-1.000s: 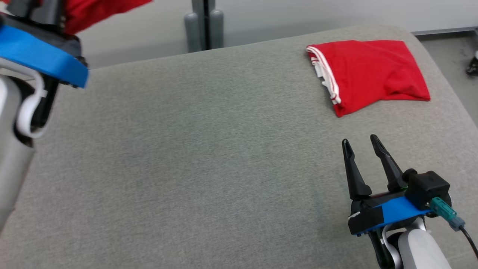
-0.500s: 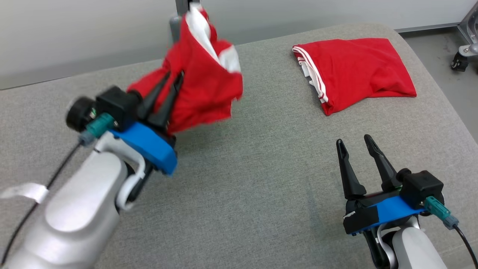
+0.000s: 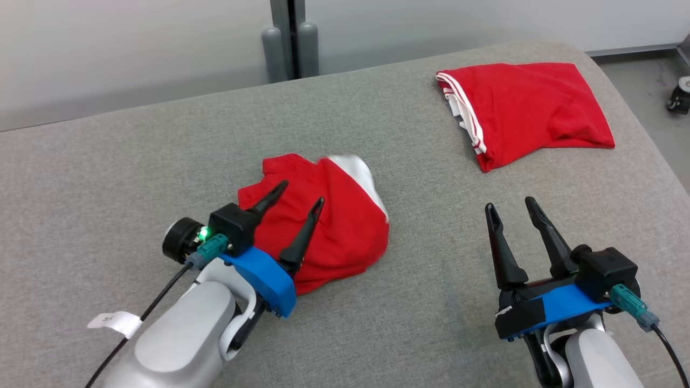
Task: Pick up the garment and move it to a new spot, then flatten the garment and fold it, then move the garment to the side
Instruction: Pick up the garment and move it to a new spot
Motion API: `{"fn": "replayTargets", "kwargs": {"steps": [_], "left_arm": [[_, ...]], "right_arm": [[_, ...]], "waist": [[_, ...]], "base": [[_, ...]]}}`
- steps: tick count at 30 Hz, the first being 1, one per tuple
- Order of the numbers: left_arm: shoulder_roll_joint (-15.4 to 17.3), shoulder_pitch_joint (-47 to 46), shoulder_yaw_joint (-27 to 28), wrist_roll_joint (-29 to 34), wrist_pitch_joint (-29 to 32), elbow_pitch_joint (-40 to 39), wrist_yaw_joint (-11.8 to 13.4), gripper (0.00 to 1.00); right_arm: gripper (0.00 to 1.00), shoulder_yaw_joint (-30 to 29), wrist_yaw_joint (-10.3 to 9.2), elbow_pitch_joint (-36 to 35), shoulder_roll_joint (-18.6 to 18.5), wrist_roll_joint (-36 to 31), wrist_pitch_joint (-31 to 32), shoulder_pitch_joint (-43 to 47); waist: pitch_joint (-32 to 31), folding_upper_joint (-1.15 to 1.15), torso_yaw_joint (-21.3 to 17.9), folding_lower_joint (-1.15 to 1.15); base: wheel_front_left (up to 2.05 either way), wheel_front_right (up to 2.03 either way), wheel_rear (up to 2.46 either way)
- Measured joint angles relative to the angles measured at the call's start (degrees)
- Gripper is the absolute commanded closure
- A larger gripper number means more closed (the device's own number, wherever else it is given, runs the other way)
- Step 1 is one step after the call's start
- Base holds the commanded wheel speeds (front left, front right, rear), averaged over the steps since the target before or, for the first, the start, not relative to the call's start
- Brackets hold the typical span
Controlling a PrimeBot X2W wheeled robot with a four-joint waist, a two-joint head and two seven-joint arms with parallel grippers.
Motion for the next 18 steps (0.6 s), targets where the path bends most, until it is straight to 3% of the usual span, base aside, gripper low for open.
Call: {"fn": "replayTargets", "kwargs": {"steps": [5, 9, 18], "left_arm": [[0.97, -0.52, 5.02, 1.24, -0.98, -2.82, 2.31, 0.0], [2.92, 1.93, 12.92, 3.26, -1.08, -8.96, 4.78, 0.0], [5.54, 13.58, 26.94, 7.32, -1.08, -16.29, 6.45, 0.0]], "right_arm": [[0.0, -0.51, 0.0, 0.11, 0.0, -0.31, 0.29, 0.2], [0.0, -0.97, 0.0, 0.22, -0.02, -0.41, 0.48, 0.68], [0.0, -1.76, 0.0, 0.24, 0.01, -0.87, 1.09, 1.54]], "waist": [[-1.47, 0.0, 1.49, 0.0], [-2.57, 0.0, 3.19, 0.0], [-5.08, 0.0, 7.95, 0.0]], "base": [[0.0, 0.0, 0.0], [0.0, 0.0, 0.0], [0.0, 0.0, 0.0]]}}
